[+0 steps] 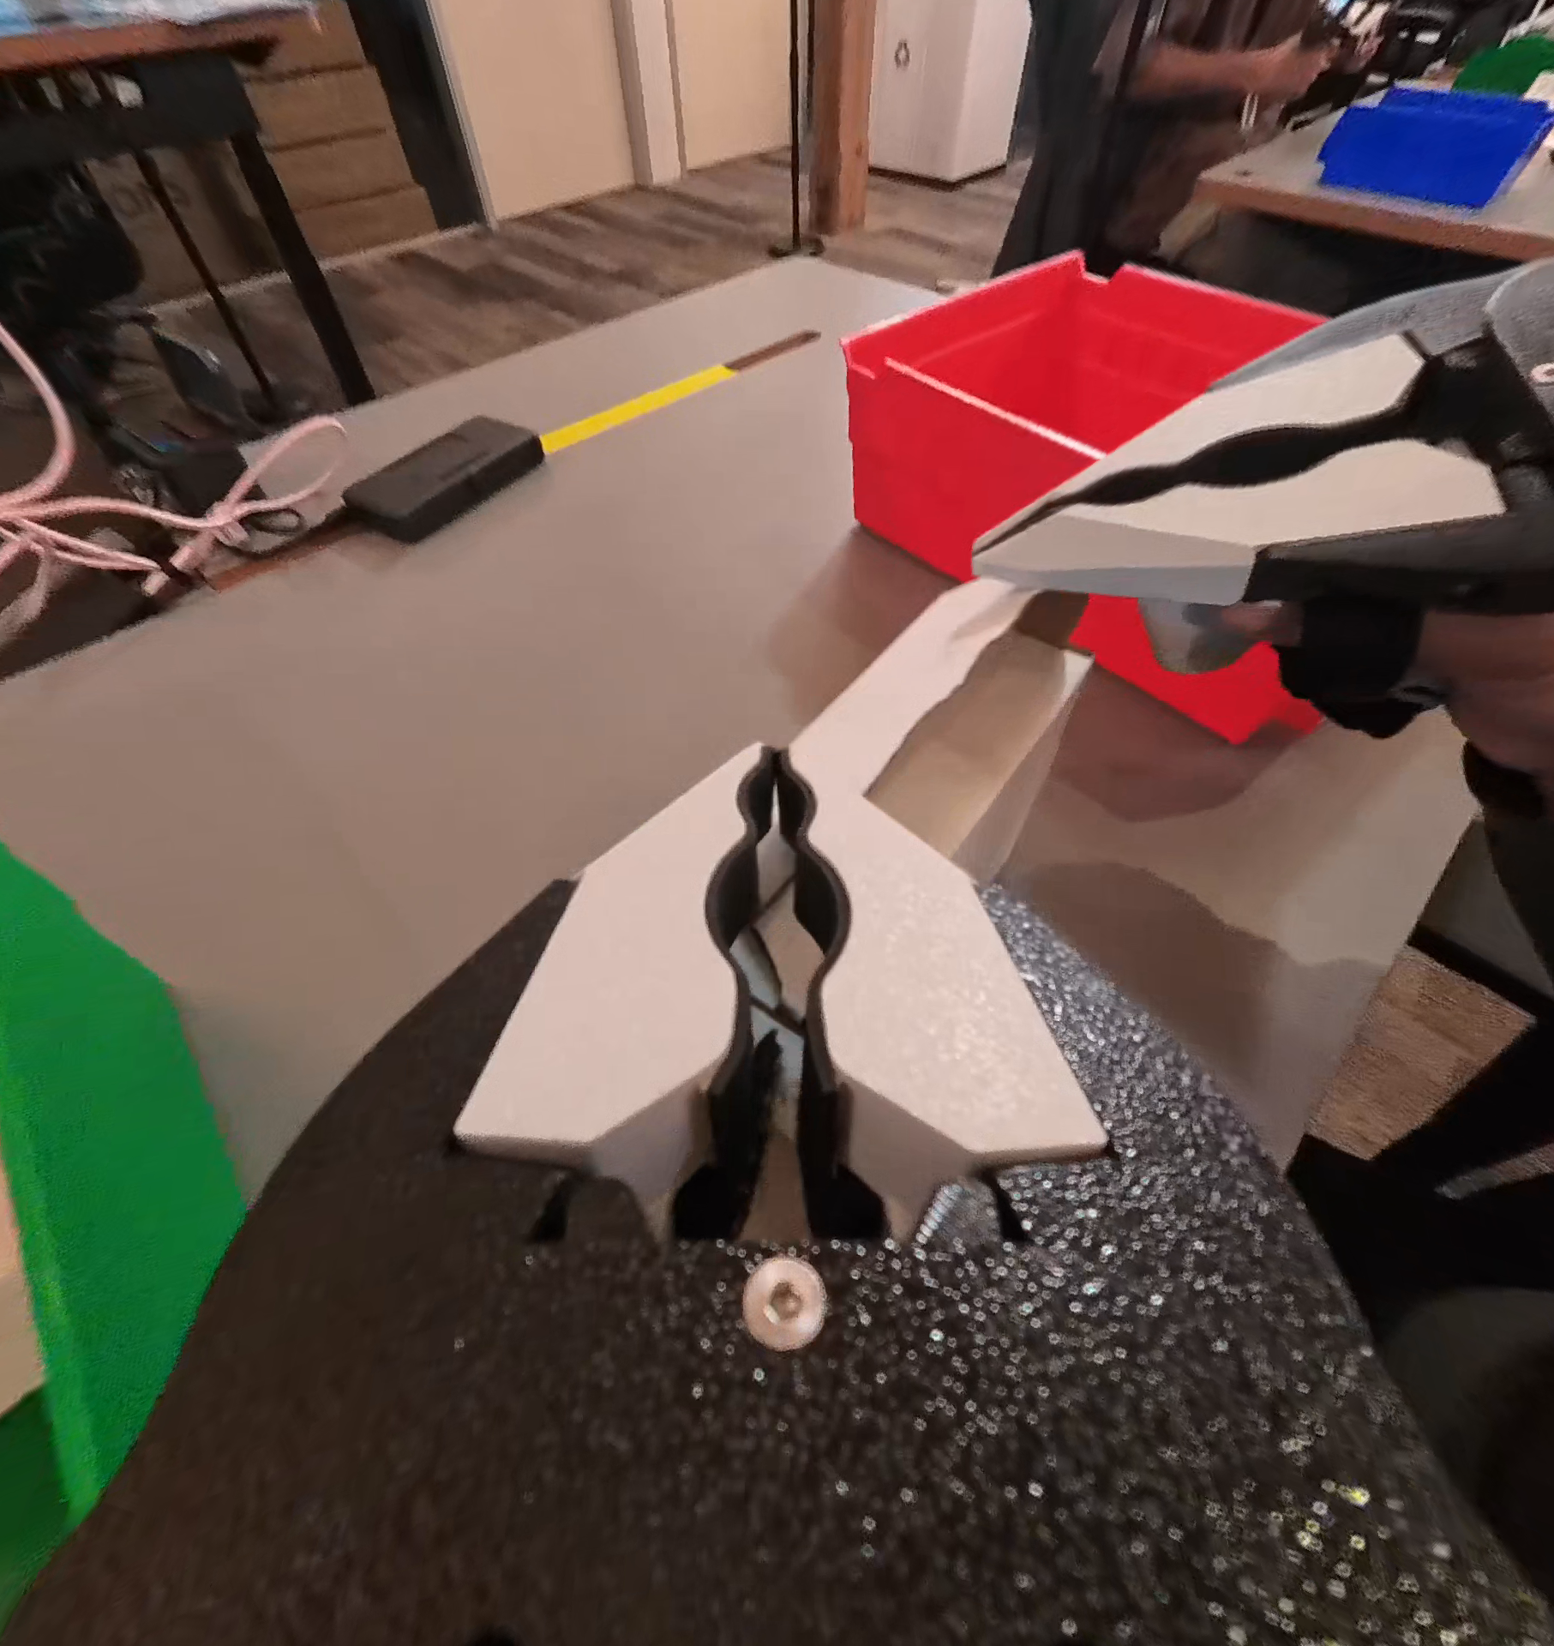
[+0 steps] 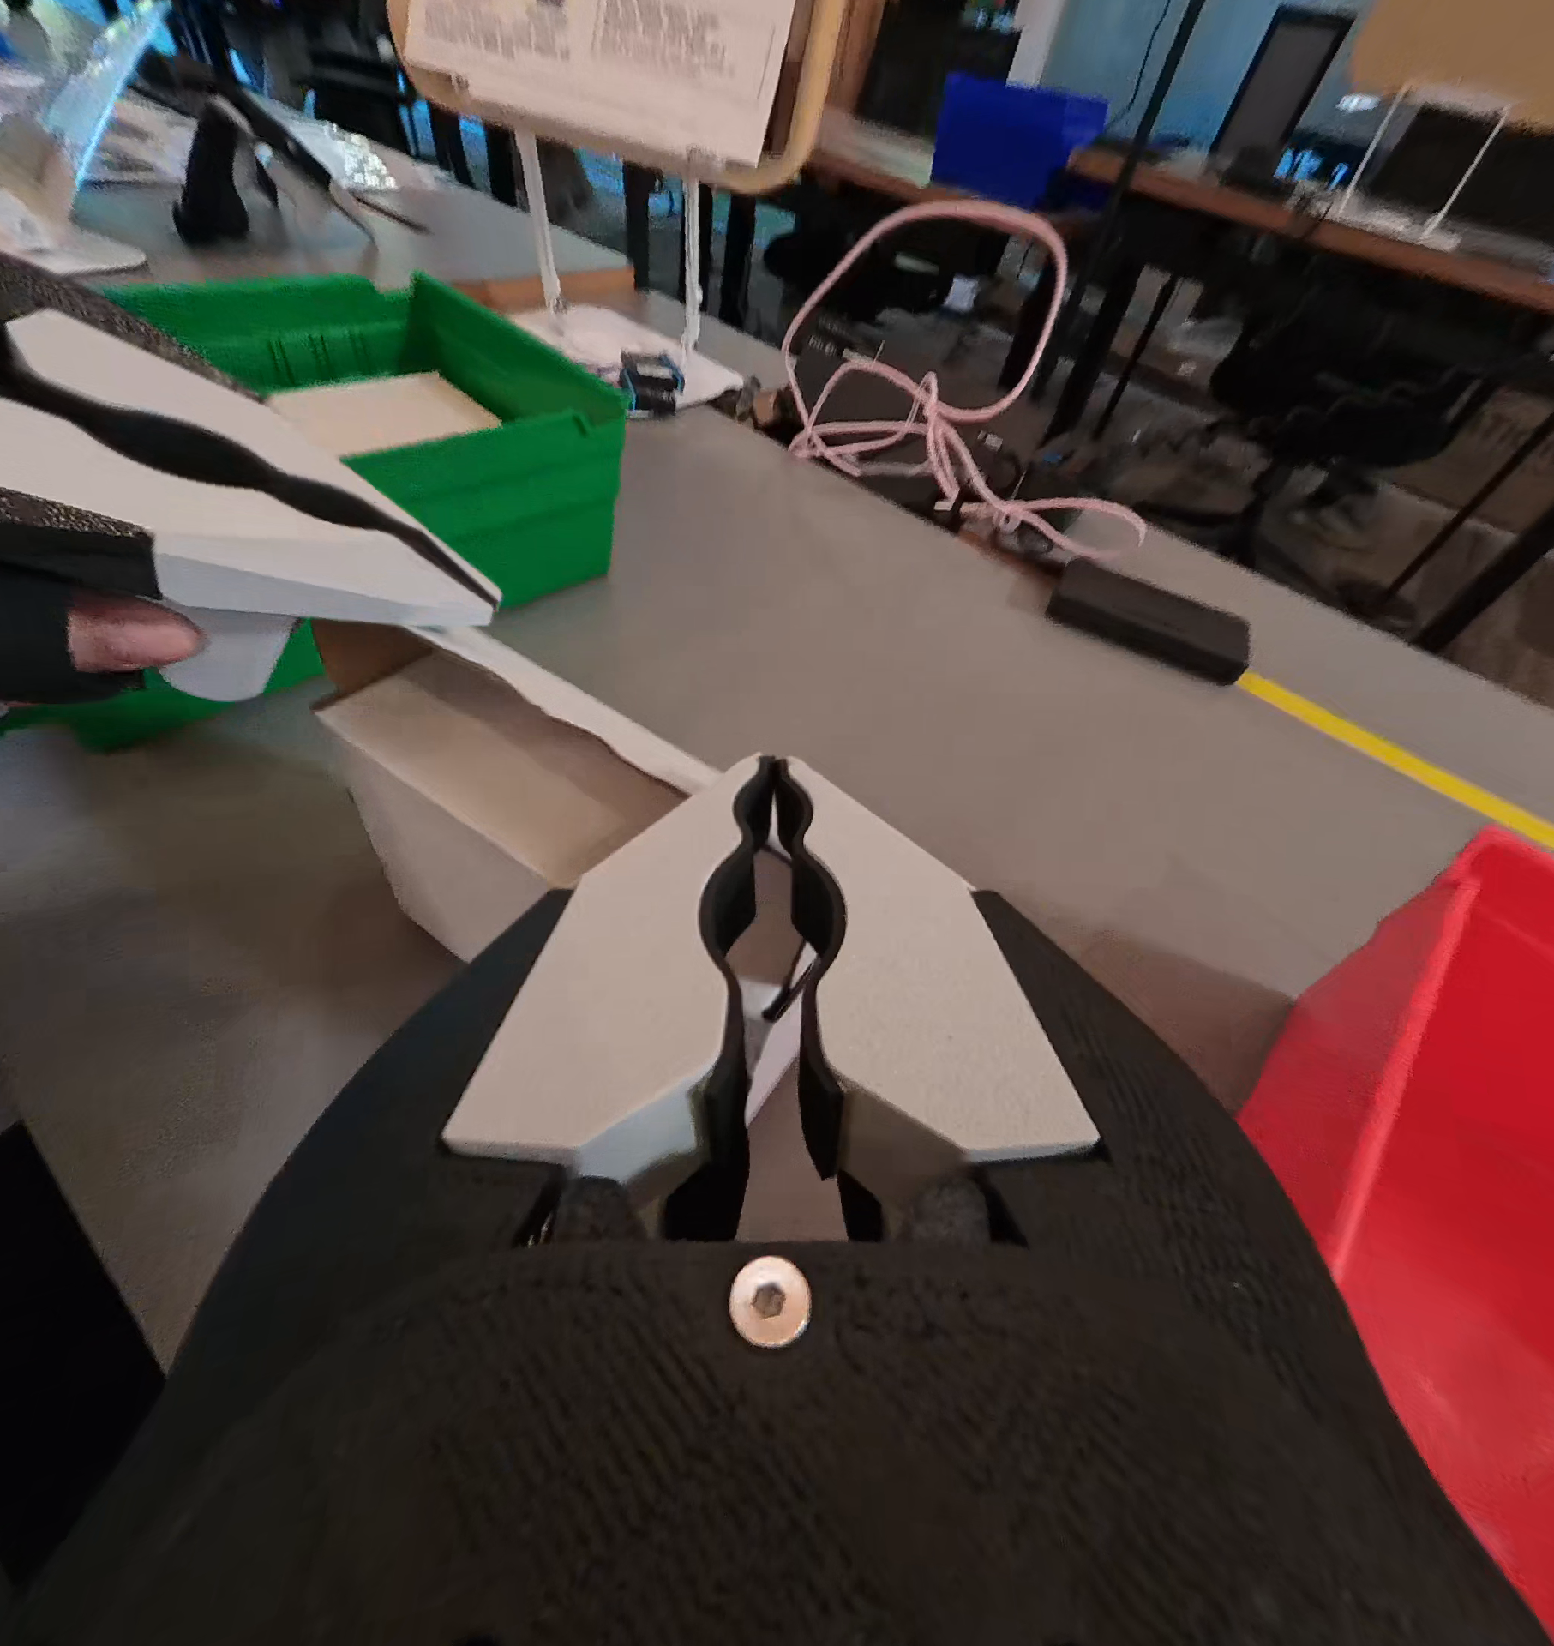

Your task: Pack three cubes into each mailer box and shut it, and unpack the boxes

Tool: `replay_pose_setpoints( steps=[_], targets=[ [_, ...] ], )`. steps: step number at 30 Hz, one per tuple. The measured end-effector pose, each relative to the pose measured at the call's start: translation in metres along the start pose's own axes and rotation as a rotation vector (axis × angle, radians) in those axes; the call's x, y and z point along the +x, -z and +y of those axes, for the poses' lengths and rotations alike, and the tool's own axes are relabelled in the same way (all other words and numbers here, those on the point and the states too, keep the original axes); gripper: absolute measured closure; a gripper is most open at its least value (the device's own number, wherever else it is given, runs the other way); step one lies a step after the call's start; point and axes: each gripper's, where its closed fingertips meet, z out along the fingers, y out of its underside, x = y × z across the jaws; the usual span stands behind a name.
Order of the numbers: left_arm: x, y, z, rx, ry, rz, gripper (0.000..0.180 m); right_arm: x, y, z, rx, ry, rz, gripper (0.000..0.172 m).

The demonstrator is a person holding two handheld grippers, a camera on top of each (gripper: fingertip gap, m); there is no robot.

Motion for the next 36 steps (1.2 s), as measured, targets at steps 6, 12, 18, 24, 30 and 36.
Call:
replay_pose_setpoints(
  steps=[6,12,18,24,30,36],
  targets=[
    [0.009,-0.004,0.024,0.014,0.080,0.065,0.180,-0.011,-0.001,0.027,0.009,-0.048,-0.004,0.172],
    [0.009,-0.005,0.027,0.070,0.011,0.007,0.180,-0.012,-0.001,0.031,0.021,-0.002,0.040,0.172],
    [0.007,-0.005,0.024,0.115,-0.069,-0.042,0.180,-0.011,-0.002,0.029,0.007,0.075,0.075,0.172],
    [-0.006,0.040,-0.030,0.447,0.001,-0.036,0.137,-0.056,0.004,-0.020,0.051,0.259,-0.279,0.063],
    [-0.022,0.084,-0.048,0.573,-0.048,-0.175,0.135,-0.074,-0.034,0.028,-0.454,0.691,-0.521,0.057],
    [-0.045,0.100,-0.050,0.521,-0.088,-0.259,0.125,-0.061,-0.044,0.072,-0.771,0.863,-0.688,0.098]
  ],
)
